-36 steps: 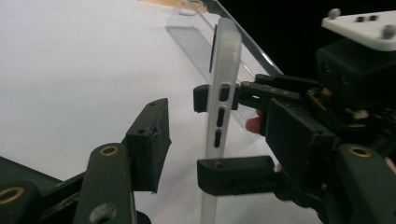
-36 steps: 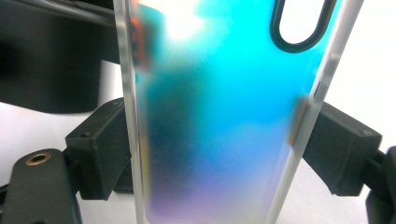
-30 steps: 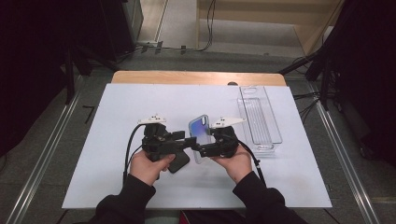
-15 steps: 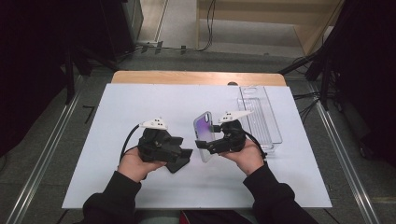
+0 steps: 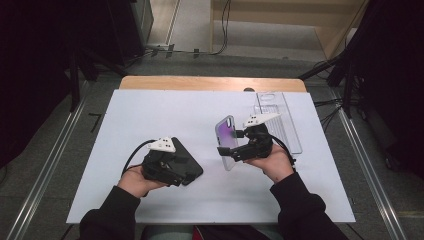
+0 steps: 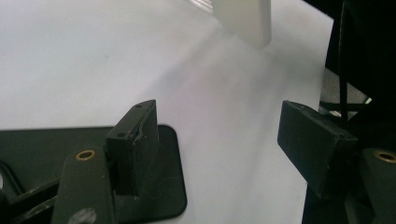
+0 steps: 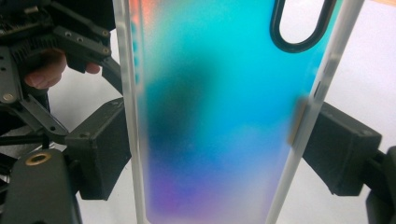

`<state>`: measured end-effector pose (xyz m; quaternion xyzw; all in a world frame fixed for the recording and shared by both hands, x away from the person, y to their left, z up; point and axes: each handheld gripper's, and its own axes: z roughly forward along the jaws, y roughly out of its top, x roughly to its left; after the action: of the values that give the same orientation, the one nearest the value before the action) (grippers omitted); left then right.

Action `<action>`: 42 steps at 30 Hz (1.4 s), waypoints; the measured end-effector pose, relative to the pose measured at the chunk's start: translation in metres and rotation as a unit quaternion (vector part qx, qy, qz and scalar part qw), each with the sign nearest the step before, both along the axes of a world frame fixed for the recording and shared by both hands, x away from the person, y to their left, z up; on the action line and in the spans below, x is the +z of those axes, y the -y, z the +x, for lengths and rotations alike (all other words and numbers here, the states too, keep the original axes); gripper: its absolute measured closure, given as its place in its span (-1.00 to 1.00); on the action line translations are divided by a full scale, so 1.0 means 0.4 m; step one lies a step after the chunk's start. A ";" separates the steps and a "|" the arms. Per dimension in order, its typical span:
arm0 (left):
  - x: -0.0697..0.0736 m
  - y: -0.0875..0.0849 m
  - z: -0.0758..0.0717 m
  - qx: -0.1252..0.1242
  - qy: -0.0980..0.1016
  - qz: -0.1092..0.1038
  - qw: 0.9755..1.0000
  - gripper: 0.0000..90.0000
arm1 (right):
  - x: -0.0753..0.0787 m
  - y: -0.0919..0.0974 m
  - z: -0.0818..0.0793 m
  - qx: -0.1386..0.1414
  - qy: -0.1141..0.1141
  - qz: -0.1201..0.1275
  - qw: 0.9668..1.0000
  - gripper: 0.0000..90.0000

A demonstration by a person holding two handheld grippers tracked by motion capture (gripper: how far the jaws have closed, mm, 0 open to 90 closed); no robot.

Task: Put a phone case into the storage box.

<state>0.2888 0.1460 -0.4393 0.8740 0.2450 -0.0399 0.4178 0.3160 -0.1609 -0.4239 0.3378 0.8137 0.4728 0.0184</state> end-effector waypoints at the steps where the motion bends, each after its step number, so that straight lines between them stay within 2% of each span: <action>1: -0.004 -0.004 -0.002 0.000 -0.002 0.000 1.000 -0.35 | 0.002 0.003 0.000 -0.001 0.000 -0.001 1.000 -0.68; 5: -0.012 -0.013 -0.012 0.013 -0.001 0.019 1.000 -0.35 | 0.004 0.011 0.002 -0.004 -0.003 -0.002 1.000 -0.68; 8: -0.017 -0.022 -0.016 0.015 -0.010 0.014 1.000 -0.35 | 0.007 0.020 0.005 -0.007 0.000 -0.003 1.000 -0.68; 13: -0.032 -0.042 -0.025 0.029 -0.021 0.019 0.999 -0.35 | 0.016 0.036 0.006 -0.023 0.002 -0.004 1.000 -0.68; 21: -0.043 -0.071 -0.032 0.055 -0.025 0.022 0.998 -0.35 | 0.033 0.070 0.012 -0.048 0.007 0.001 0.999 -0.68; 25: -0.043 -0.079 -0.036 0.073 -0.034 0.014 0.997 -0.35 | 0.040 0.088 0.017 -0.057 0.005 0.012 0.998 -0.68; 28: -0.042 -0.085 -0.037 0.085 -0.031 0.015 0.996 -0.35 | 0.045 0.100 0.019 -0.069 0.010 0.007 0.998 -0.68; 37: -0.041 -0.108 -0.038 0.118 -0.030 0.014 0.992 -0.35 | 0.059 0.135 0.032 -0.117 0.017 0.013 0.993 -0.68; 40: -0.046 -0.114 -0.039 0.117 -0.035 0.008 0.992 -0.35 | 0.067 0.149 0.038 -0.122 0.022 0.011 0.992 -0.68; 42: -0.048 -0.118 -0.039 0.120 -0.036 0.012 0.992 -0.35 | 0.071 0.160 0.043 -0.131 0.024 0.014 0.991 -0.68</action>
<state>0.2733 0.1933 -0.4586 0.8413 0.3629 -0.0178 0.4002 0.3332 -0.2248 -0.3953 0.4303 0.7551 0.4855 0.0947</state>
